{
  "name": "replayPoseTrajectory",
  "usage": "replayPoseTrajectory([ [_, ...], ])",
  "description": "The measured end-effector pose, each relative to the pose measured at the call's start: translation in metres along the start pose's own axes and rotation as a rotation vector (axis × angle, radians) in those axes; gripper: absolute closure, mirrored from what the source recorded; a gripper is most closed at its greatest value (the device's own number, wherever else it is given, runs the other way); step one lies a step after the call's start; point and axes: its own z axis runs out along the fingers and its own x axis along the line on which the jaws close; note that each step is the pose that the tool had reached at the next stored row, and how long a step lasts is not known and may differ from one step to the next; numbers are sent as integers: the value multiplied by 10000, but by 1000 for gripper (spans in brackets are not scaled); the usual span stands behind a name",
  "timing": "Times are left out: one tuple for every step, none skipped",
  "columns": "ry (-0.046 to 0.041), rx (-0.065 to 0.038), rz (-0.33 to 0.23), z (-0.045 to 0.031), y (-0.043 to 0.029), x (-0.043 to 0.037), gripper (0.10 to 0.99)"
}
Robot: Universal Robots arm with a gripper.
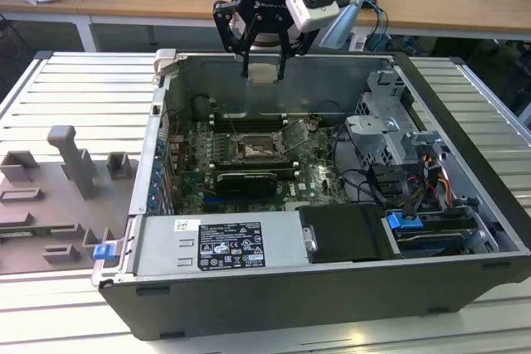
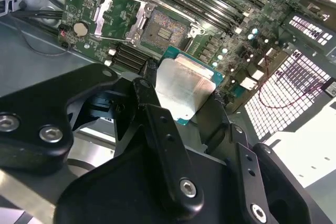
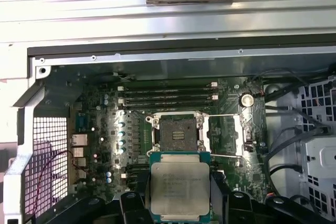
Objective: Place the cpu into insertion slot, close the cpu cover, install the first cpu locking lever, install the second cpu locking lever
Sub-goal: 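Place the cpu into insertion slot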
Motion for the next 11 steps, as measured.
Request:
replayPoseTrajectory([
  [-3,-1,28,0,0,0,545],
  [-4,-2,46,0,0,0,545],
  [-7,-2,72,0,0,0,545],
  [-13,-3,143,0,0,0,545],
  [-19,-4,211,0,0,0,545],
  [-25,-6,279,0,0,0,545],
  [-29,-6,325,0,0,0,545],
  [-32,-7,353,0,0,0,545],
  [-35,-8,387,0,0,0,545],
  [-40,-9,445,0,0,0,545],
  [-44,-10,487,0,0,0,545],
])
